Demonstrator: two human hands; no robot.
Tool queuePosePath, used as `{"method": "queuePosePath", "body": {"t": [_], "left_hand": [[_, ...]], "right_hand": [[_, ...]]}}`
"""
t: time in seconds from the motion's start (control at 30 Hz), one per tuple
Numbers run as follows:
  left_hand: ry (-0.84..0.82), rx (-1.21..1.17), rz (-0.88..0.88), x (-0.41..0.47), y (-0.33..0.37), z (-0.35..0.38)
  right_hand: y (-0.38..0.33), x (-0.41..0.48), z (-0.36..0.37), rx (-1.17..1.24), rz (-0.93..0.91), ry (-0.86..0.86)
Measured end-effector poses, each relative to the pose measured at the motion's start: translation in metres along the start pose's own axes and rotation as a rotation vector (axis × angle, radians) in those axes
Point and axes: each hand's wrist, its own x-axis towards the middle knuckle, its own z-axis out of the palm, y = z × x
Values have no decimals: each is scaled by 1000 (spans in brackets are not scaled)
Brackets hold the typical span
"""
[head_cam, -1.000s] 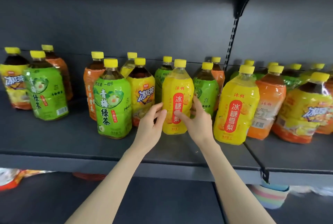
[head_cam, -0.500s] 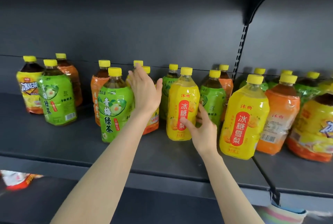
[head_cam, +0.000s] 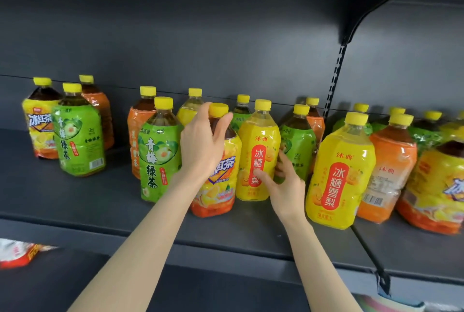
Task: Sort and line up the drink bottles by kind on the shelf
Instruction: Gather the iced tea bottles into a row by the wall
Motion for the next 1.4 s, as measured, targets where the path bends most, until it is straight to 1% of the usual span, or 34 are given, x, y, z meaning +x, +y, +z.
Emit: {"method": "queuePosePath", "body": {"t": [0.1, 0.17, 0.27, 0.33, 0.4, 0.47, 0.53, 0.63, 0.77, 0.9, 0.97, 1.13, 1.23, 1.3, 1.4], "left_hand": [[-36, -128, -13, -6, 6, -13], [-32, -225, -13, -17, 6, -16], [-18, -286, -93, -47, -1, -13], [-53, -343, -168, -67, -8, -11], [-113, -415, -308, -80, -11, -11], [-140, -436, -432, -86, -12, -11], [-148, -425, -477, -87, -14, -10], [-122, -474, -486, -90, -12, -9], [-100, -535, -468, -101, 2, -8], [-178, -613, -438, -117, 33, -2], [-218, -653, -432, -123, 52, 6], [-277, -728, -423, -139, 104, 39], [-253, -740, -427, -150, 136, 63], [-227, -729, -447, -158, 154, 81], [-208, -704, -450, -169, 175, 104]], "right_hand": [[0, -1, -1, 13, 7, -7], [-1, -2, -1, 13, 8, -13], [-1, -4, -1, 2, 0, 4], [-1, -5, 0, -18, -20, 22], [-2, -7, -1, -40, -21, 24], [-5, -10, -4, -53, -6, 28], [-9, -16, -8, -66, 10, 39], [-12, -36, -21, -106, -1, 66], [-12, -57, -56, -117, -24, 120], [-8, -64, -95, -72, -18, 199], [-1, -65, -115, -90, -10, 215], [23, -60, -177, -104, -8, 283], [45, -48, -213, -117, 2, 304], [62, -34, -235, -167, 15, 320], [82, -13, -259, -181, 68, 306]]}}
